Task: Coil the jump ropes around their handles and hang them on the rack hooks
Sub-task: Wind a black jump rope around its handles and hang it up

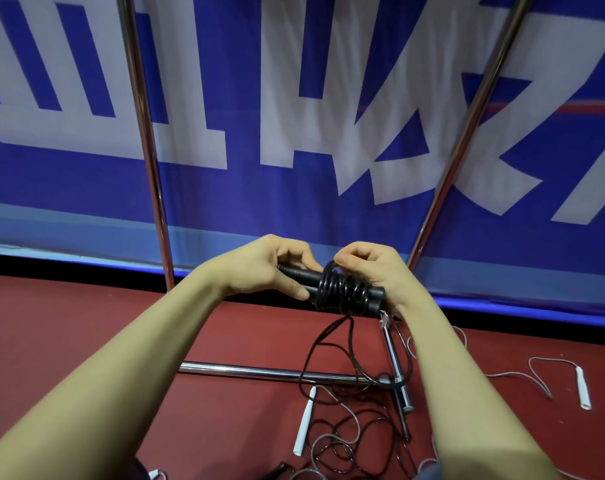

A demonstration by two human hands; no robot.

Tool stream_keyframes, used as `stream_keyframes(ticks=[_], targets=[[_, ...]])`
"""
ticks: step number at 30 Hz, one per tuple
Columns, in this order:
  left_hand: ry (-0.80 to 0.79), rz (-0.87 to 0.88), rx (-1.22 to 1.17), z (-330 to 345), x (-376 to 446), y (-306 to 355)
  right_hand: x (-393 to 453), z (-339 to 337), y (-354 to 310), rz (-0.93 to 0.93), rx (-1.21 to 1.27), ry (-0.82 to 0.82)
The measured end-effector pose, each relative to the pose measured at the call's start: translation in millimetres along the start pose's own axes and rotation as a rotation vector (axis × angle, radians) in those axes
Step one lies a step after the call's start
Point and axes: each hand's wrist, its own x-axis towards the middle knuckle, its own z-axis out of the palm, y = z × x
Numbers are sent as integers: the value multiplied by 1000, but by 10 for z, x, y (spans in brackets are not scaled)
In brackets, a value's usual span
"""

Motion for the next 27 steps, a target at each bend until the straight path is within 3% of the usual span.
stream_keyframes(ticks=[6,9,17,27], targets=[[237,146,-361,30,47,-10,31,50,26,-85,136,-86],[346,159,-472,82,114,-34,32,89,56,-40,176,-186],[630,17,-147,181,192,-55,75,148,107,87,269,-269],[796,-55,183,98,176,-288,6,274,93,143,347,-363]])
